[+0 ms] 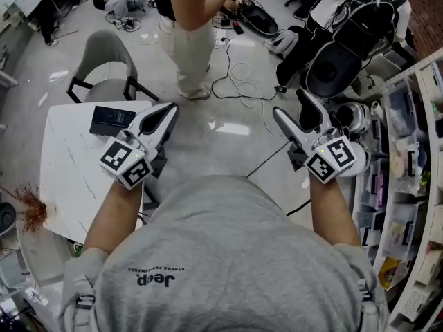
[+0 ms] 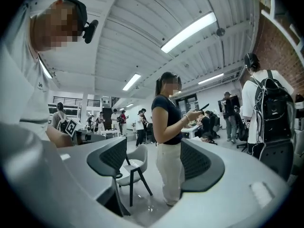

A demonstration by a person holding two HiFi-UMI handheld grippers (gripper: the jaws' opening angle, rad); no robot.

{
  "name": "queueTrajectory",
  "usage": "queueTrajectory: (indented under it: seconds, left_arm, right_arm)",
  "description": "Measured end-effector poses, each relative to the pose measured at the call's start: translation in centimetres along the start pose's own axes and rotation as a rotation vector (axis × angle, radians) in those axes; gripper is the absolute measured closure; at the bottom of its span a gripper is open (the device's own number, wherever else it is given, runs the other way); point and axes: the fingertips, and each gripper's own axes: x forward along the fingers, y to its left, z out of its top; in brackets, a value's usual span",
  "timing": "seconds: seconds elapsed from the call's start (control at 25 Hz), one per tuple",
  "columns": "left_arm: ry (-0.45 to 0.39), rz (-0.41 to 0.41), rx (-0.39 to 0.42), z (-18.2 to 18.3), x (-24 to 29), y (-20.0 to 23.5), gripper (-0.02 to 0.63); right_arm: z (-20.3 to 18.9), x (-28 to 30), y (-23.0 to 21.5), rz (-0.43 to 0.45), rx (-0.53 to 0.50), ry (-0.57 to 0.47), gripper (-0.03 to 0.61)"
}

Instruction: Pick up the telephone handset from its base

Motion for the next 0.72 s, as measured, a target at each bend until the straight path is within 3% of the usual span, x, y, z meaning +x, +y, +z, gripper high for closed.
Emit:
queueTrajectory:
  seconds: [0.36,0.72]
  left_arm:
    - [-0.013,0.13,-0.029,-1.0,8.1,0.5,0.554]
    - [-0.036,0.207,0.012,-0.1,5.0,5.9,0.555]
  right_arm:
    - [-0.9,1.5,-8.3,0.075,-0.039,0.048,0.245]
    - [-2.0,9.6,-3.9,0.168,-0.091,0.103,0.247]
